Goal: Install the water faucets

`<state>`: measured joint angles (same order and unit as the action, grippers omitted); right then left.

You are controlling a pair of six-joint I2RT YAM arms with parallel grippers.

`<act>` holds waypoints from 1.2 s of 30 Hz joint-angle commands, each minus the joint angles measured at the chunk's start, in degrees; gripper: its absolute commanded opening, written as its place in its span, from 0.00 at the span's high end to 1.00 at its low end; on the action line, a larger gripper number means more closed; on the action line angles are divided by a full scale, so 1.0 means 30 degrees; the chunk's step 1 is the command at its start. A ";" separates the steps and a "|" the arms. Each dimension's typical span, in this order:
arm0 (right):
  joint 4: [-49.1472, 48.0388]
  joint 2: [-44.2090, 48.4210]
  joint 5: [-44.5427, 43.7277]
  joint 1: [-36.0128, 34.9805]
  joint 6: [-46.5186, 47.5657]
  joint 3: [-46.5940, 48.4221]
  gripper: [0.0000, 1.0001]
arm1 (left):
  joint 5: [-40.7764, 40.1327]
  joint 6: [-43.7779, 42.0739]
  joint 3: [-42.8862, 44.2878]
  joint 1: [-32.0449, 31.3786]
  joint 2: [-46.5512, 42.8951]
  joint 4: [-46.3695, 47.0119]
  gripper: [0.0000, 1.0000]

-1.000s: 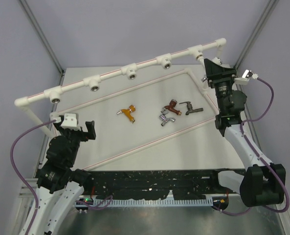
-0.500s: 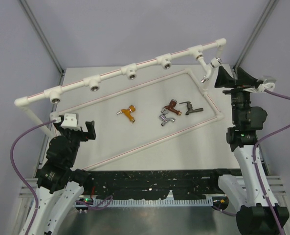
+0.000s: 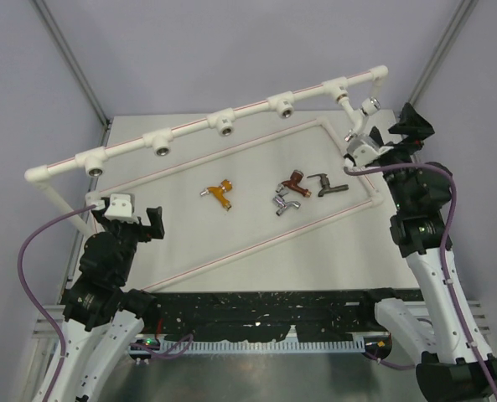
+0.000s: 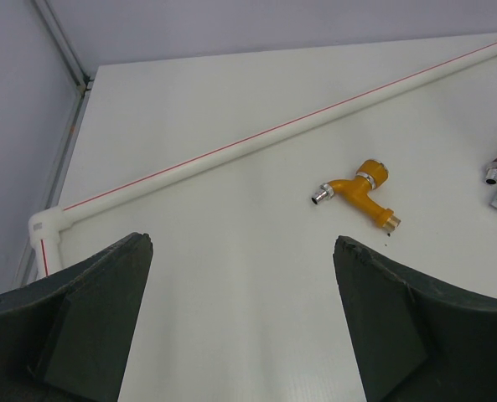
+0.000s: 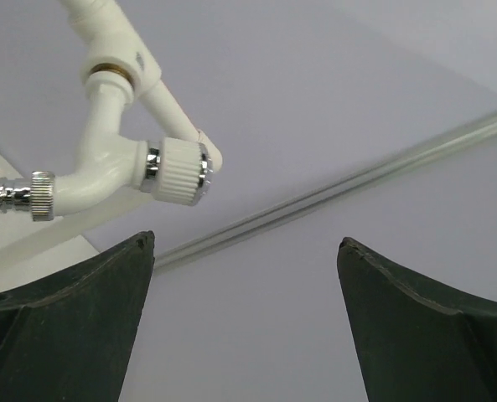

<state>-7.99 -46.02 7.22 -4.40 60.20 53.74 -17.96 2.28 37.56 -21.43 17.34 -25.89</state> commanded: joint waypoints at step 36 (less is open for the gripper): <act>-0.8196 -0.4817 -0.1121 -0.1114 -2.4619 0.0286 0.81 | -0.0021 -0.0146 -0.0099 -0.0151 -0.0098 0.1159 0.07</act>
<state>-13.13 -63.57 -1.04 -10.39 38.89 55.27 -17.98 2.28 37.54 -21.69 17.32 -25.87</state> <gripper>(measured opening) 0.452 0.934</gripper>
